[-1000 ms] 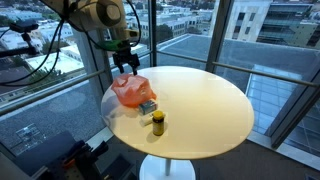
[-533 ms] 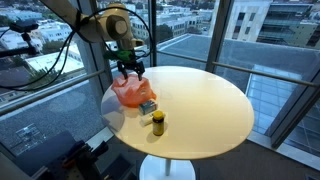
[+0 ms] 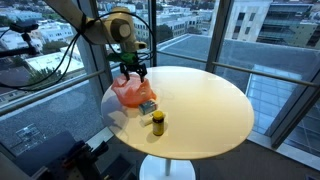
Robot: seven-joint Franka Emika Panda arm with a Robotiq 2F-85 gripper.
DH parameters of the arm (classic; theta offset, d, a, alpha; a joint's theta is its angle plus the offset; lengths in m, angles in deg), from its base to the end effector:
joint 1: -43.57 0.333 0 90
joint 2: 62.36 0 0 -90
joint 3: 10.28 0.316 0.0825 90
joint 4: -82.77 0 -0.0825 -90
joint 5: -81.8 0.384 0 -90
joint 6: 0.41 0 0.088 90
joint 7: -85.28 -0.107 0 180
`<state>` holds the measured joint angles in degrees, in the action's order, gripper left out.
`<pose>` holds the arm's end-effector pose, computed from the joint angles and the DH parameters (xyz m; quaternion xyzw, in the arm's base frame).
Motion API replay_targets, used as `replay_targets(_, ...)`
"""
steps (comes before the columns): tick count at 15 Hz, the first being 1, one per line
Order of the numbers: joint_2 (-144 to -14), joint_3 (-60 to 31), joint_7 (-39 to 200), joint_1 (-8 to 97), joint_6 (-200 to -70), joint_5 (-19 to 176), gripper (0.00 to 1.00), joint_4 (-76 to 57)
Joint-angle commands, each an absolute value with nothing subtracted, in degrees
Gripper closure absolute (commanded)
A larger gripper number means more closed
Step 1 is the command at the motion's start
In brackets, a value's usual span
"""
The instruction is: Remove the bottle from the plastic bag and put it on the table
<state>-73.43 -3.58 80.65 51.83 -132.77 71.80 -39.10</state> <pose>0.5480 0.1419 0.3191 0.9876 0.1475 0.0053 0.0528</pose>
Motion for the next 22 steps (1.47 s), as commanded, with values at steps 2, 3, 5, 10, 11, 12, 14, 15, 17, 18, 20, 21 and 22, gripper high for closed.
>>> replay_targets(2,-74.3,-3.6,82.4,51.6,-134.0,73.1,0.0,-38.9)
replay_targets(3,-74.7,-3.6,82.6,51.6,-134.5,73.0,0.0,-38.9)
replay_targets(5,-75.5,-3.5,83.5,51.5,-136.4,73.1,0.0,-38.9)
replay_targets(10,-78.5,-3.0,88.2,50.6,-142.5,75.0,0.0,-38.9)
replay_targets(11,-79.2,-2.8,89.6,50.4,-143.5,75.7,0.0,-38.8)
replay_targets(12,-80.2,-2.7,91.1,50.3,-144.8,76.1,0.0,-38.7)
replay_targets(14,-81.8,-2.5,93.8,49.8,-146.7,76.7,0.0,-38.4)
replay_targets(15,-82.4,-2.4,95.0,49.6,-147.2,77.0,0.0,-38.2)
replay_targets(17,-83.6,-2.2,96.7,49.2,-148.1,77.4,0.0,-37.9)
replay_targets(18,-84.0,-2.4,97.2,49.1,-148.4,77.0,0.0,-37.8)
replay_targets(20,-84.4,-2.7,97.7,49.0,-149.0,76.3,0.0,-37.7)
replay_targets(21,-84.5,-2.9,97.7,49.0,-149.4,75.9,0.0,-37.8)
replay_targets(22,-84.5,-3.2,97.6,49.0,-150.0,75.5,0.0,-37.9)
